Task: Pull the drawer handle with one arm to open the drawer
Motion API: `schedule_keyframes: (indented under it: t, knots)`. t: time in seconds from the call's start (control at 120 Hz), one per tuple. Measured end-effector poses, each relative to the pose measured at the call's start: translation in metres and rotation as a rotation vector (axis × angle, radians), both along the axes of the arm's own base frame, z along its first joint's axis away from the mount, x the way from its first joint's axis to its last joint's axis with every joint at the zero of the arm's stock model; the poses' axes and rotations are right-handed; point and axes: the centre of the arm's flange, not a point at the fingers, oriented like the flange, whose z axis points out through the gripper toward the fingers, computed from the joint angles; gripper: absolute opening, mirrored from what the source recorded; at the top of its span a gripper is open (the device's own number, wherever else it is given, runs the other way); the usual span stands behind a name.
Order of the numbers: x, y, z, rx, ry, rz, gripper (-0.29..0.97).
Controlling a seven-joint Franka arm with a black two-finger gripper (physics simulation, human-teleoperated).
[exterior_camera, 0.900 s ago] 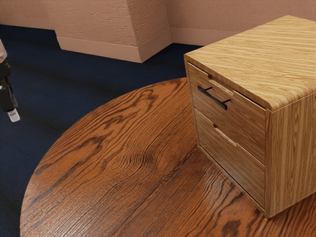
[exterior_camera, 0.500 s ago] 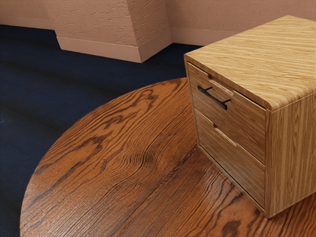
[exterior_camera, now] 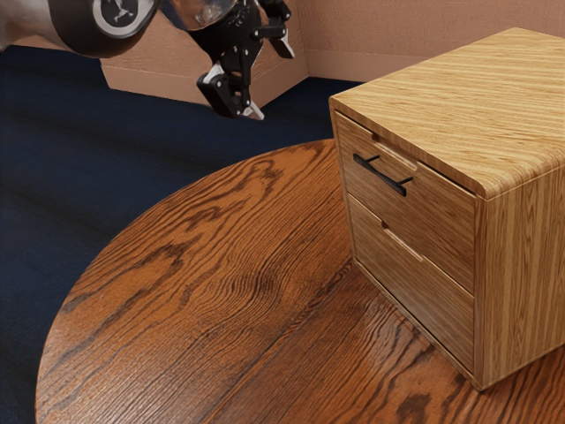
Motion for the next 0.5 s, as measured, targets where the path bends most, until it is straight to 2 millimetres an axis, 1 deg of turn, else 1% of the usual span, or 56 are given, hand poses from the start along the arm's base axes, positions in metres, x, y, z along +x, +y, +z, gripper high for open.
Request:
schedule_keyframes:
  t: [0.05,0.117,0.183,0.233,0.3,0.392,0.442,0.5]
  knots:
    - [0.018,-0.008,-0.018,0.013,0.003,-0.046,0.68]
    - [0.034,-0.036,-0.04,0.033,0.006,-0.133,0.68]
    - [0.04,-0.064,-0.054,0.055,0.007,-0.214,0.68]
    - [0.039,-0.074,-0.06,0.074,0.007,-0.263,0.68]
    - [0.029,-0.075,-0.054,0.101,-0.007,-0.313,0.68]
    - [-0.006,-0.07,-0.037,0.134,-0.024,-0.369,0.68]
    - [-0.019,-0.069,-0.039,0.141,-0.017,-0.399,0.68]
    - [-0.021,-0.072,-0.047,0.143,-0.004,-0.433,0.68]
